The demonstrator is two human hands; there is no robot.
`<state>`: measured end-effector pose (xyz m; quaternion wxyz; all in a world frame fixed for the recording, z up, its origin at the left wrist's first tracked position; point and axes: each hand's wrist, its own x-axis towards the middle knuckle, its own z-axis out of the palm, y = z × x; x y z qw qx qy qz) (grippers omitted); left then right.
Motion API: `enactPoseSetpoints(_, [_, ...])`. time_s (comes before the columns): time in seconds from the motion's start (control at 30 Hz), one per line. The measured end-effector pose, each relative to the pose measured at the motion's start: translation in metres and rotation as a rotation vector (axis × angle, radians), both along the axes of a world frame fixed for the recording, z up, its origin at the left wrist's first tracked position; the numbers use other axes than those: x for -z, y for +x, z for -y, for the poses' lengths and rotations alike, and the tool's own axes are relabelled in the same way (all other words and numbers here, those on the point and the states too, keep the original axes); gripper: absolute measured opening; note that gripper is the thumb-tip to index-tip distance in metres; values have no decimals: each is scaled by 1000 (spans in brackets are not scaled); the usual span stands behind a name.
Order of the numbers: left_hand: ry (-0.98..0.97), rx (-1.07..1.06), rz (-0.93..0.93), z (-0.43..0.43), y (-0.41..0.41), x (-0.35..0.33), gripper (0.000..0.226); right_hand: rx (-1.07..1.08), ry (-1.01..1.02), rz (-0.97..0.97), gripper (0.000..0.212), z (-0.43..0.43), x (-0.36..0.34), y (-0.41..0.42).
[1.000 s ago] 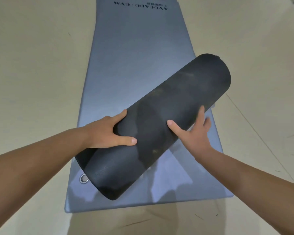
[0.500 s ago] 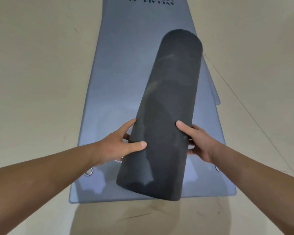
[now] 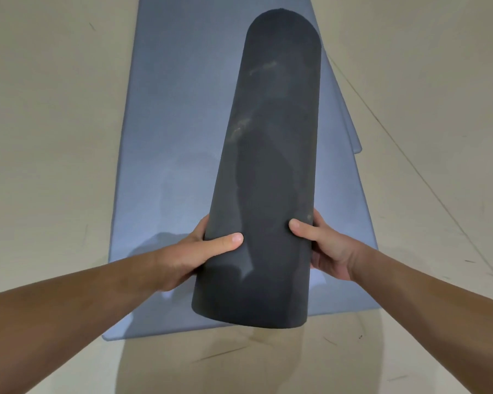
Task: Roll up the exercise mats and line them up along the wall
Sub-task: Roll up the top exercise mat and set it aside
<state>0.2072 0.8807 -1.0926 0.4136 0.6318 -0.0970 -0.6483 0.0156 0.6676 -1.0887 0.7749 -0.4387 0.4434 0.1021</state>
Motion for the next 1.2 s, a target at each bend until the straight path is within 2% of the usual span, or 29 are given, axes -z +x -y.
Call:
enactPoseSetpoints(0.1, [-15, -15, -28, 1, 4, 5, 84, 35, -51, 7, 87, -6, -1, 2])
enactPoseSetpoints(0.23, [-13, 4, -59, -2, 13, 6, 90, 10, -123, 8, 89, -9, -8, 7])
enactPoseSetpoints(0.3, [-12, 18, -56, -6, 23, 2, 90, 2, -138, 12, 84, -11, -13, 12])
enactPoseSetpoints(0.4, [-1, 21, -16, -17, 45, -10, 86, -26, -135, 11, 80, -20, -21, 31])
enactPoseSetpoints(0.5, [9, -47, 7, -44, 67, -23, 71, -80, -129, 7, 85, -39, -22, 65])
enactPoseSetpoints(0.63, [8, -202, 19, -117, 96, -27, 57, -202, -141, 7, 88, -85, -18, 133])
enactPoseSetpoints(0.7, [17, -302, 20, -163, 108, -27, 57, -284, -140, 12, 89, -118, -16, 170])
enactPoseSetpoints(0.93, [109, -665, -10, -370, 144, -31, 73, -549, -121, 1, 102, -314, -13, 291])
enactPoseSetpoints(1.0, [167, -733, 0, -419, 147, -36, 66, -576, -119, -5, 103, -369, -15, 312])
enactPoseSetpoints(1.03, [209, -743, 27, -440, 149, -38, 64, -582, -119, -10, 103, -394, -17, 320])
enactPoseSetpoints(1.1, [335, -728, 156, -478, 153, -39, 81, -586, -132, -10, 107, -433, -18, 333])
enactPoseSetpoints(1.17, [505, -788, 355, -506, 155, -39, 98, -573, -159, 6, 111, -460, -18, 344])
enactPoseSetpoints(1.2, [568, -830, 491, -512, 155, -40, 93, -572, -172, 22, 113, -470, -19, 349])
